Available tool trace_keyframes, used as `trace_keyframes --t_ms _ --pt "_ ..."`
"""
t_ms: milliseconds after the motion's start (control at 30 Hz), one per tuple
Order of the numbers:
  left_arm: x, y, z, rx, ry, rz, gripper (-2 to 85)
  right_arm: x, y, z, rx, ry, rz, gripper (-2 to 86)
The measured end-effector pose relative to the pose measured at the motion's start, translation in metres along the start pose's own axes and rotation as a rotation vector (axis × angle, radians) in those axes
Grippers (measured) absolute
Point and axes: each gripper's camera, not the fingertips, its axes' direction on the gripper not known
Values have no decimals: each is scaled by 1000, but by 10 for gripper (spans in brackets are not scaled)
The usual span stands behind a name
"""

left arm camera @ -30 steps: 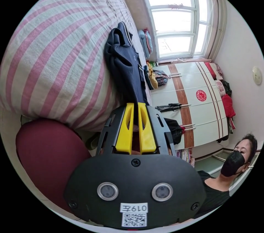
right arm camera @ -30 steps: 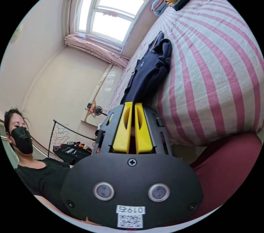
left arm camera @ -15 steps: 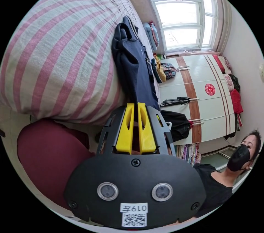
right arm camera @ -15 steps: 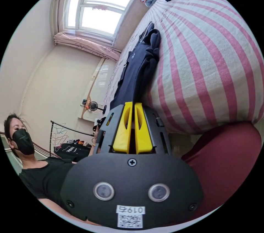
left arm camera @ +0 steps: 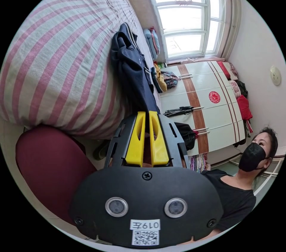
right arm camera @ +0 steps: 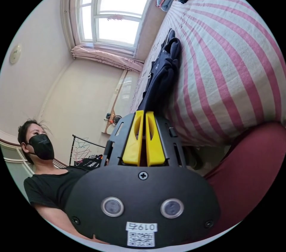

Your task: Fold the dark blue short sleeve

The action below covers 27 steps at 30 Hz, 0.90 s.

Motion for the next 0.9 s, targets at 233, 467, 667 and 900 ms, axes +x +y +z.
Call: trace_keyframes --t_ms 233,467,667,900 --pt "7 -16 -5 -3 37 -1 23 -5 -17 -19 4 -20 1 -7" --pt "36 -52 -14 -7 42 81 23 -26 -43 -38 -5 -39 -32 -6" --pt "51 -130 -6 23 84 163 24 -37 -97 -33 27 -105 -80 -6" --pt "62 -248 7 62 130 217 25 -57 -208 -10 64 -198 -145 -6"
